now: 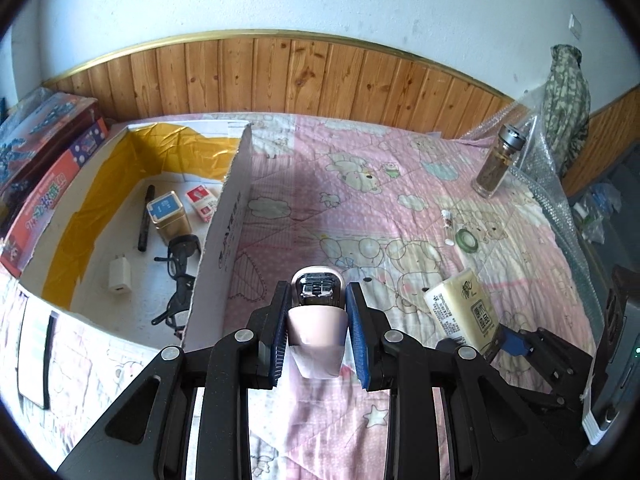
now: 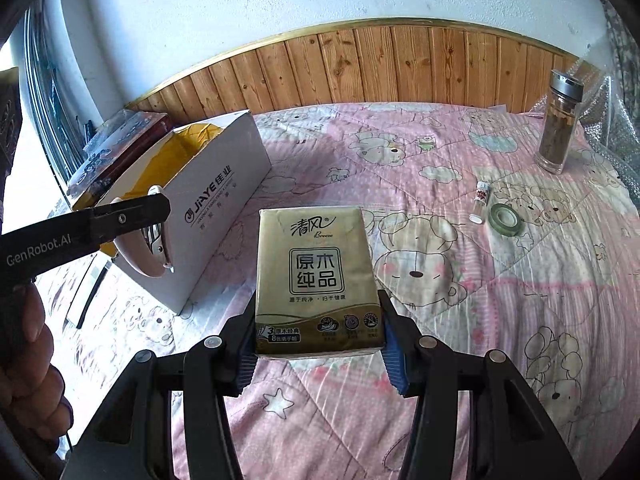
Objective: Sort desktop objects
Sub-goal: 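Lift the pink cylinder and tissue pack with both tools toward the cardboard box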
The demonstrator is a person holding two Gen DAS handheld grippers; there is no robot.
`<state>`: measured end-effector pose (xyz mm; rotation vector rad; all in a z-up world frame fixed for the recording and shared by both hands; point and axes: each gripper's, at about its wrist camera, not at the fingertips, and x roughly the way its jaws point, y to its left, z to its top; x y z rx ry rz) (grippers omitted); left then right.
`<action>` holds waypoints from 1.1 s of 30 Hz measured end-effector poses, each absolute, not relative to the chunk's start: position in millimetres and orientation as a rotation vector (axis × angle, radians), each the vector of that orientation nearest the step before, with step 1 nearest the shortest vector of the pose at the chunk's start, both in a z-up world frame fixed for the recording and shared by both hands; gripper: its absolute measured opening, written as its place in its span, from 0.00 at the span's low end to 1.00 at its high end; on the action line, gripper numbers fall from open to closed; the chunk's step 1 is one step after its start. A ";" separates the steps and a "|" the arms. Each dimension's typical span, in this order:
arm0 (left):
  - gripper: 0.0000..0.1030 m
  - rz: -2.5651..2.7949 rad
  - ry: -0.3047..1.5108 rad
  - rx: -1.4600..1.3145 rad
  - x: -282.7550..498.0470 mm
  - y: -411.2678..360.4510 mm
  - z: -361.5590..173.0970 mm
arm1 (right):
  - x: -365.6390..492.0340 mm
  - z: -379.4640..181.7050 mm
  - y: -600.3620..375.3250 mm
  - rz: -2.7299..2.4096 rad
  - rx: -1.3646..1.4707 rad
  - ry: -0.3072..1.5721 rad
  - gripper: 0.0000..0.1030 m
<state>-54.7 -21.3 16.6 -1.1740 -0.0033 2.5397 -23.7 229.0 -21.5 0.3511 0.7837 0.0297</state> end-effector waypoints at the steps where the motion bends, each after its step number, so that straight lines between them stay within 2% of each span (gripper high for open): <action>1: 0.27 2.542 -0.008 -1.170 -51.0 -25.3 18.0 | -26.2 -20.4 232.6 0.029 0.348 0.783 0.52; 33: 0.27 2.601 -0.295 -1.147 -13.9 -147.3 29.5 | -47.5 37.9 335.7 0.146 0.216 0.716 0.52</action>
